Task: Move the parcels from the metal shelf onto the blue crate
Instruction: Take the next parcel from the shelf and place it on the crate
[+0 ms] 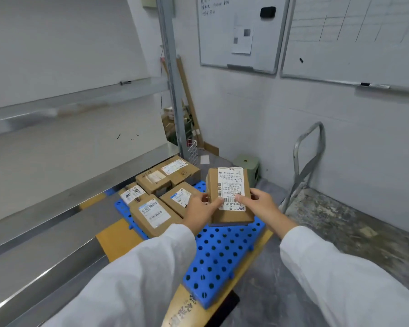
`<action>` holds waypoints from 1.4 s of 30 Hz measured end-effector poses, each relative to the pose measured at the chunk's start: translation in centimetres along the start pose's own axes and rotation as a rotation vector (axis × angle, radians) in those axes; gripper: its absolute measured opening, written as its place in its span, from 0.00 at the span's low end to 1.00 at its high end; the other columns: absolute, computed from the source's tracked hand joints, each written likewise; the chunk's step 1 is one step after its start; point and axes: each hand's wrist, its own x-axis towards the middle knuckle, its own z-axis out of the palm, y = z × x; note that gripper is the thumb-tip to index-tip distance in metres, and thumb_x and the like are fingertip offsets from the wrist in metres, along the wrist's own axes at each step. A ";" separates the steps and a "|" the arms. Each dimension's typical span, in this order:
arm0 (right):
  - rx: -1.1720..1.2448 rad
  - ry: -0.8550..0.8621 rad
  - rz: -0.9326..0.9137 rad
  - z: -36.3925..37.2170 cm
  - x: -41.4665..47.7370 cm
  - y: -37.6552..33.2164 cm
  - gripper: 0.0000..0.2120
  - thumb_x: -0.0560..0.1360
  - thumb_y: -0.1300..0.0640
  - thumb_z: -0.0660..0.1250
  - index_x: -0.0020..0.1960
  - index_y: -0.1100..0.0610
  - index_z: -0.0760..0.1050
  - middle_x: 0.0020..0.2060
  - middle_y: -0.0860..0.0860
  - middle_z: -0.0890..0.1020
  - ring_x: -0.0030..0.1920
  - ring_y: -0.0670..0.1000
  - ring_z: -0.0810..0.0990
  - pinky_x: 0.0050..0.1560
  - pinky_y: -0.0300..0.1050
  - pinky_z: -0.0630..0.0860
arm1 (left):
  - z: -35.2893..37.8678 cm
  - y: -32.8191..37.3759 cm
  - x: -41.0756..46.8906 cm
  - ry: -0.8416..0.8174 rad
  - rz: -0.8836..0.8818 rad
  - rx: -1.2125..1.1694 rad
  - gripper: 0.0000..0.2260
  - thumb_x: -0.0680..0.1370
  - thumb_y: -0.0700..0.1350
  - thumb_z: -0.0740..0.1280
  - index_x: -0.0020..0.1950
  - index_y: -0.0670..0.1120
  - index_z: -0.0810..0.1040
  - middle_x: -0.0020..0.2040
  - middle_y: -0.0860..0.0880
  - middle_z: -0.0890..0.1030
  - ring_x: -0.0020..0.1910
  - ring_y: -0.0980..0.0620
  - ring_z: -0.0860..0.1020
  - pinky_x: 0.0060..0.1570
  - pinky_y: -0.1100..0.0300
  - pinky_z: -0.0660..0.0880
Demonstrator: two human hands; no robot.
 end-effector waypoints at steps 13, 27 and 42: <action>-0.143 -0.101 -0.008 -3.1 12.1 1.7 0.19 0.75 0.53 0.71 0.65 0.54 0.76 0.56 0.51 0.83 0.49 0.46 0.82 0.46 0.39 0.79 | 5.6 -1.7 9.9 0.127 -0.089 0.000 0.21 0.74 0.55 0.72 0.58 0.46 0.69 0.52 0.53 0.76 0.47 0.62 0.76 0.36 0.69 0.70; -0.323 -0.341 0.035 3.7 29.5 2.9 0.22 0.74 0.53 0.72 0.67 0.57 0.75 0.58 0.52 0.82 0.53 0.49 0.81 0.50 0.42 0.78 | 4.4 -6.4 22.2 0.353 -0.309 -0.209 0.15 0.76 0.47 0.73 0.55 0.45 0.70 0.48 0.54 0.77 0.44 0.62 0.76 0.29 0.75 0.71; -0.370 -0.667 0.063 7.1 37.9 7.5 0.18 0.73 0.53 0.73 0.61 0.54 0.74 0.52 0.46 0.80 0.46 0.39 0.78 0.44 0.36 0.77 | 5.7 -9.7 25.5 0.604 -0.552 0.247 0.16 0.73 0.60 0.71 0.52 0.53 0.73 0.53 0.53 0.74 0.57 0.50 0.70 0.58 0.52 0.71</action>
